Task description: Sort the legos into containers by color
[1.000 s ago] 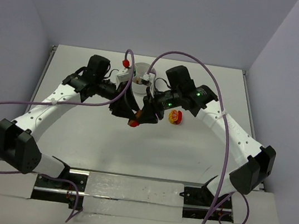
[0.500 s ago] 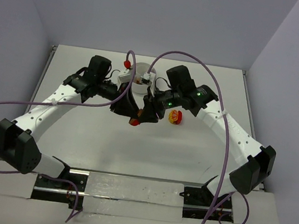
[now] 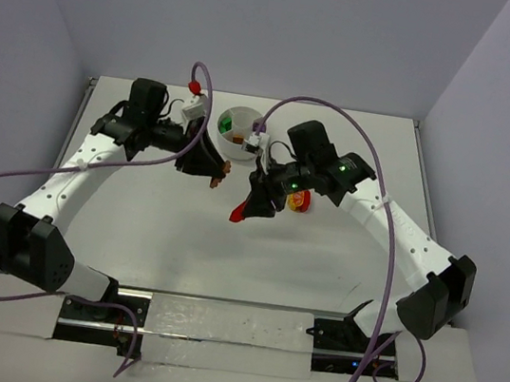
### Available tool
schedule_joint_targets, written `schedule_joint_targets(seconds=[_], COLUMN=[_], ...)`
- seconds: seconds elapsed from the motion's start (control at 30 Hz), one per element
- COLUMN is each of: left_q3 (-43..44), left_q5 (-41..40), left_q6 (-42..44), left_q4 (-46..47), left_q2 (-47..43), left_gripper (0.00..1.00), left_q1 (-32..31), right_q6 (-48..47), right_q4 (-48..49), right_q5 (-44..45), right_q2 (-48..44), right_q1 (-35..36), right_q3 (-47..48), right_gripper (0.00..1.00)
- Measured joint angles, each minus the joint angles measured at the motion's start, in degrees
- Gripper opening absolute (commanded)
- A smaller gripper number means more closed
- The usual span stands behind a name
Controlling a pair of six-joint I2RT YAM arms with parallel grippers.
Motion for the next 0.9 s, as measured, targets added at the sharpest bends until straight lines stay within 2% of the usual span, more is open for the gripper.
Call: schedule_joint_targets(seconds=[0.17,0.23,0.4,0.53,0.63,0.73,0.9], left_q3=[2.4,1.1,-4.7,-11.0,-17.6,-22.5,-24.4], left_q5=[-0.6,-2.8,-14.2,-27.1,-33.8,-37.9,-41.1], left_q6=[1.7,-0.3,-6.4,-9.7,-10.1,-11.0,-13.0], left_q4=[0.4,4.9,20.9,37.5,50.5,61.5,76.4], left_q2=[0.7,0.5,0.5,0.7,1.6,4.5,12.7], left_gripper=[0.0,0.0,0.0,0.0,0.0,0.0,0.0], left_q1=[1.6,2.0,2.2,1.5,1.2,1.0,0.8], right_q6=[-0.6,-0.6,-0.3,0.1,0.4,0.6,0.7], right_q4=[-0.6,-0.7,-0.8,-0.7,-0.7,-0.6,-0.6], right_q5=[0.8,1.0,0.4,0.6,1.1,1.4,2.3], right_q2=[-0.8,-0.8,-0.9,-0.2,0.3,0.9,2.7], right_q1=[-1.4,-2.6,-8.9,-15.0,-16.5,-16.9,-17.0], right_q3=[-1.3,-1.5,-1.6,-1.2,-0.8,-0.4,0.5], right_gripper=[0.0,0.0,0.0,0.0,0.0,0.0,0.0])
